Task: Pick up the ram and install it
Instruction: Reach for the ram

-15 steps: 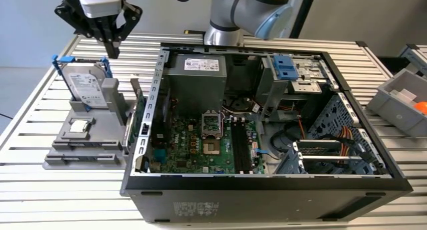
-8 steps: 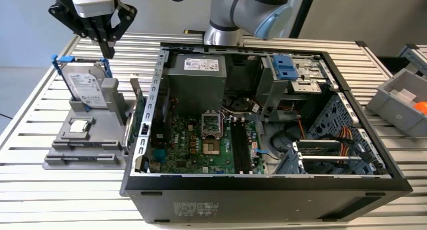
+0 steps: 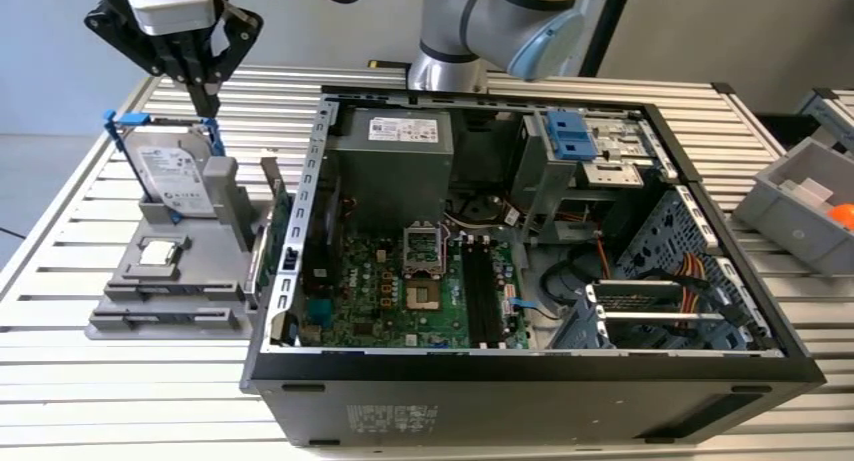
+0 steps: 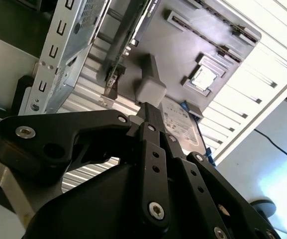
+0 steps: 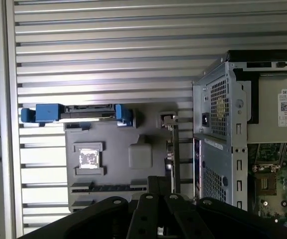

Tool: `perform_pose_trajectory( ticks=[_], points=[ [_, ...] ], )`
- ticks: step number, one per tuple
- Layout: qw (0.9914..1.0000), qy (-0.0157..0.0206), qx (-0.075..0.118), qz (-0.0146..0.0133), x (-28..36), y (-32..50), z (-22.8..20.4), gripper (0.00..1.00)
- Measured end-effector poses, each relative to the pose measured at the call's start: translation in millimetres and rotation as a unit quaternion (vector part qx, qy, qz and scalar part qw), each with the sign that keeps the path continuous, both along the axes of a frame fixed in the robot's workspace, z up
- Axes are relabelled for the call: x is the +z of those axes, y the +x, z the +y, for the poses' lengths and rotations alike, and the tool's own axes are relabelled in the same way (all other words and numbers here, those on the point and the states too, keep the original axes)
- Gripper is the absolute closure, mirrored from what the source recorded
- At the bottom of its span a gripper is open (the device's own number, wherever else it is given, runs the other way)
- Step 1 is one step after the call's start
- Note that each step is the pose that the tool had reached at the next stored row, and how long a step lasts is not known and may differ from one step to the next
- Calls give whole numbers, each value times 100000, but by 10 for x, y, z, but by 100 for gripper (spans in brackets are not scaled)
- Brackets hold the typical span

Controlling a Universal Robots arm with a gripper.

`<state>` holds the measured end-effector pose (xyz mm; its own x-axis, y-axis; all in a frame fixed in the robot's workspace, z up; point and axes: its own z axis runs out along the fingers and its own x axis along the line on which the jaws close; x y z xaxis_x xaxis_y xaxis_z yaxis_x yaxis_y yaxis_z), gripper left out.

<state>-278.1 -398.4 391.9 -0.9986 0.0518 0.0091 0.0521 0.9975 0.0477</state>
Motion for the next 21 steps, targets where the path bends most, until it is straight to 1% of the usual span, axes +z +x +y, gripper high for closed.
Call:
perform_pose_trajectory(
  ticks=[10, 21],
  points=[
    [100000, -1, 242, 39, -2, -114, 0, 100],
    [99999, 0, 350, 40, -2, -270, 0, 100]
  ],
)
